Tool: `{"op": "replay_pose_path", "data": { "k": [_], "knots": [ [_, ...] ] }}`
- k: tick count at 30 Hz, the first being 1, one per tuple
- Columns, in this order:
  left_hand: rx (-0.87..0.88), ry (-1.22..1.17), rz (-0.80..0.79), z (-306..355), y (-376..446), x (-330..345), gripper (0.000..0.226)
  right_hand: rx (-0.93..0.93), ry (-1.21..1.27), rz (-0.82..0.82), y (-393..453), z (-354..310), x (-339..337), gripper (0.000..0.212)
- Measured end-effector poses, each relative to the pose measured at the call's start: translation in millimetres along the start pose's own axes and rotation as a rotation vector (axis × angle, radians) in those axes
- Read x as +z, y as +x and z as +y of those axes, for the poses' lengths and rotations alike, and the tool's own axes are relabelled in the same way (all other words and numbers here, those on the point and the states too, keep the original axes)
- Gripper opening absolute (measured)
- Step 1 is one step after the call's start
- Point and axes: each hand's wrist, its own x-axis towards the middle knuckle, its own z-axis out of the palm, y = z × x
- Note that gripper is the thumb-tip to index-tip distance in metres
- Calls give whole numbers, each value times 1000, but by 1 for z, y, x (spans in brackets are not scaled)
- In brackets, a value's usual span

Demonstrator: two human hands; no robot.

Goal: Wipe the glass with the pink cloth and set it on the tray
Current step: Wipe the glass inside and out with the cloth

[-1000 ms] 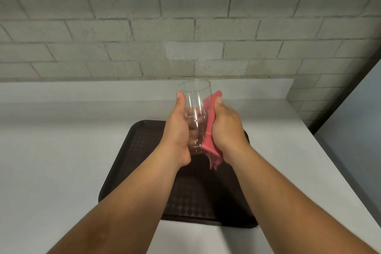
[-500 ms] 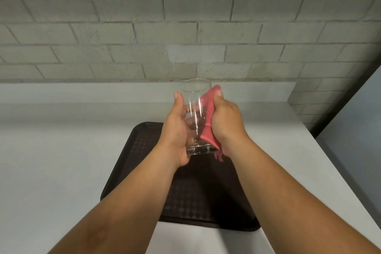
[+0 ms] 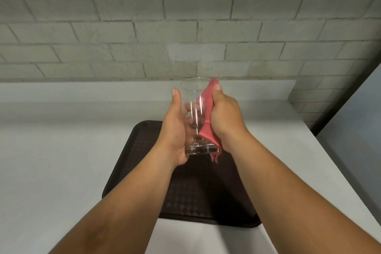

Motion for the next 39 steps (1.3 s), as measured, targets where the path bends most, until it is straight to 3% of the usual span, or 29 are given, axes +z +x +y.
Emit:
{"op": "replay_pose_path", "data": {
  "k": [3,5,8,13,18,22,26,29,31,35,39],
  "knots": [
    [35,70,-72,1,-2,5,59,3,19,0,-3,9,-1,61],
    [10,79,13,2,-1,8,56,-78,-56,30,-6,13,3,56],
    [-44,156,144,7,1,7,74,-165,-133,47,-9,16,6,49],
    [-85,138,73,6,-4,16,83,-266,-197,61,-13,18,7,48],
    [-70,20,169,6,2,18,78,-275,-328,-7,-35,32,10,65],
    [-59,-17,104,4,2,13,84,-331,-457,9,-47,29,19,74],
    [-10,3,17,-3,1,4,72,-191,-253,103,-13,-1,9,62],
    [19,-64,4,1,1,5,73,-8,53,15,-3,-7,-6,64],
    [5,-100,20,6,2,6,78,35,116,-47,-11,5,-7,63],
    [-33,-8,135,7,4,6,74,-124,-147,-8,-39,31,8,52],
    [-24,85,136,1,0,8,77,-277,-414,80,-45,24,22,70]
  ]
}}
